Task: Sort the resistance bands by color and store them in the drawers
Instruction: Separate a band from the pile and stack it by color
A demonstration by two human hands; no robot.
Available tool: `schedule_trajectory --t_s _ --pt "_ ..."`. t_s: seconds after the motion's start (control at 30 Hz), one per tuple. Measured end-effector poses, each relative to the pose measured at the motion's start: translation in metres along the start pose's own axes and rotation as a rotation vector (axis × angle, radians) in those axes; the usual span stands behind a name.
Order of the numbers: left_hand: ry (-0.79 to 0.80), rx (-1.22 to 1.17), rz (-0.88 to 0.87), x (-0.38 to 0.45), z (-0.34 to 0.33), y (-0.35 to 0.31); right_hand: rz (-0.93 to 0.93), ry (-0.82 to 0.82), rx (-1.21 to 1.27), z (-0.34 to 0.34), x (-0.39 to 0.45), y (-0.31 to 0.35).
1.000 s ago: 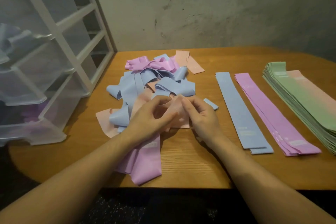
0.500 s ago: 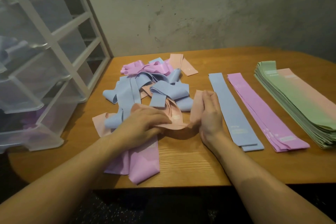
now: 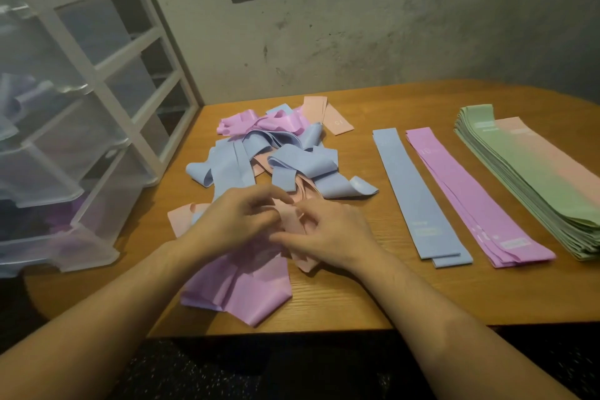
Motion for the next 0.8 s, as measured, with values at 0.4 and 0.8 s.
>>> schedule_trajectory --t_s 0.4,0.8 --pt "-0.117 0.04 -0.058 -0.01 0.012 0.002 0.033 -0.096 0.857 0.017 -0.003 -0.01" --pt "-0.234 -0.197 0.011 -0.013 0.017 -0.013 -0.433 -0.227 1.227 0.027 -0.033 -0.04"
Point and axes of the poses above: each hand's wrist, its own x-axis towards the middle knuckle, its own z-axis out of the back of the hand, y = z × x, the point moved 7 cm from there along x, towards the middle knuckle, and after that the axes turned 4 degrees about x, right-handed, at the moved point
